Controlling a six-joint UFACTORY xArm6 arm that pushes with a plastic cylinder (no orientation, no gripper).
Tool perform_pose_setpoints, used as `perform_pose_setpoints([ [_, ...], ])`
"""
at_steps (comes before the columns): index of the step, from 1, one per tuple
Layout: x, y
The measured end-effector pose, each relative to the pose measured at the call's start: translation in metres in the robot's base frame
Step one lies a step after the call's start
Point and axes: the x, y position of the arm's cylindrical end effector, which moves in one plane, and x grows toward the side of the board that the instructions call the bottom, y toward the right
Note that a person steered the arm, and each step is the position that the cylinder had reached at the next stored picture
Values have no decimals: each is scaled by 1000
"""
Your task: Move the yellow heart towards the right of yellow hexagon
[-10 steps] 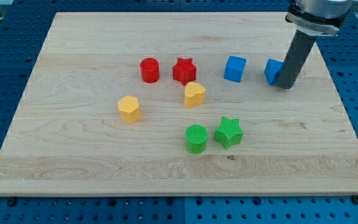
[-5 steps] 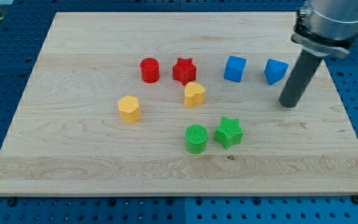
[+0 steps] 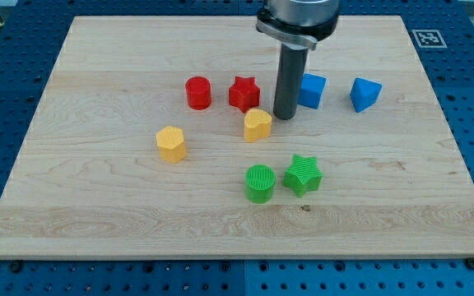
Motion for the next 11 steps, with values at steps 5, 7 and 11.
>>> perform_pose_setpoints([
  [5, 31, -72],
  [7, 28, -32],
  [11, 172, 79],
])
